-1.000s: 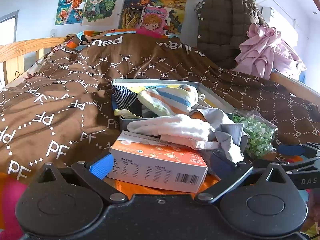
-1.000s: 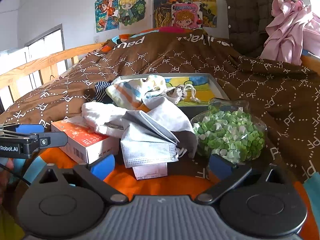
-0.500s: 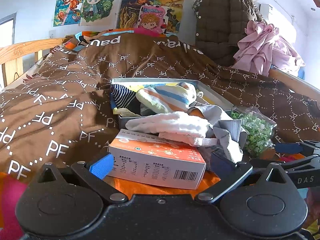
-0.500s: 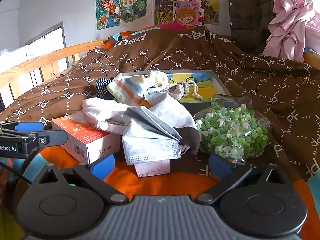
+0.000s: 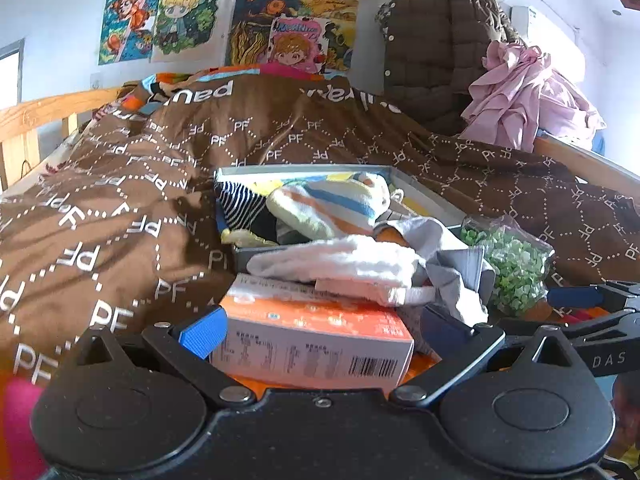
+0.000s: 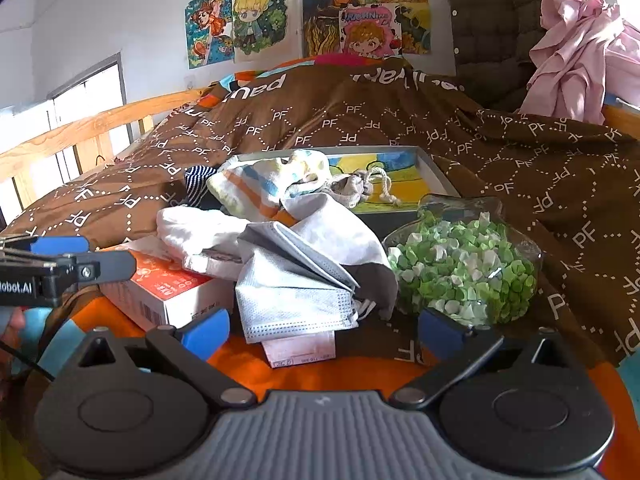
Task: Organize soft objects
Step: 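Grasp the white cloth with the left tool while the right tool reaches the grey face mask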
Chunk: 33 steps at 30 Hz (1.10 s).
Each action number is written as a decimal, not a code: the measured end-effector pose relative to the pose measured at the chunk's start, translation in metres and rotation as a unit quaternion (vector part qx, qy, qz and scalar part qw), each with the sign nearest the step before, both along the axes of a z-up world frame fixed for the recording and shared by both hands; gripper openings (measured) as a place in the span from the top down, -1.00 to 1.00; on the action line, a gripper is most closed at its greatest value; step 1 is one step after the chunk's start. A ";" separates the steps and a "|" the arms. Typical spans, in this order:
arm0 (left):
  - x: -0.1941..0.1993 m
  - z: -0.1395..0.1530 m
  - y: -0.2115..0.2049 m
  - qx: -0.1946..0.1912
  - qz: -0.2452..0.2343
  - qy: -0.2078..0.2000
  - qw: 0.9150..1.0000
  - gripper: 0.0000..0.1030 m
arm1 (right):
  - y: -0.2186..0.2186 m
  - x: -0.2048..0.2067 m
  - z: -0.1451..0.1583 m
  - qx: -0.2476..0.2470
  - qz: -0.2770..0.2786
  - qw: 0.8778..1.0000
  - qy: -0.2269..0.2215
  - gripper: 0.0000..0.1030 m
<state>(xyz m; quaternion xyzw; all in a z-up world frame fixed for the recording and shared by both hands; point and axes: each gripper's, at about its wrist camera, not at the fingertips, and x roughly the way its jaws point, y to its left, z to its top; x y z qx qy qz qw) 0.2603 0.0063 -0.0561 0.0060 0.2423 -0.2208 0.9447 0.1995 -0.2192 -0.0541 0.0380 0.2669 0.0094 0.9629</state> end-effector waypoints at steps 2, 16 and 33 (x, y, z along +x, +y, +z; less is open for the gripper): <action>0.004 0.002 -0.002 0.001 -0.002 -0.005 1.000 -0.98 | -0.001 0.001 -0.001 0.000 -0.001 1.000 -0.002 -0.99; 0.024 0.005 -0.017 0.019 -0.033 -0.019 0.999 -0.98 | -0.009 0.008 -0.009 0.017 0.000 1.000 -0.007 -0.99; 0.061 0.006 -0.033 0.035 -0.076 -0.007 0.996 -0.98 | 0.002 0.020 -0.016 -0.022 0.023 0.999 -0.029 -0.99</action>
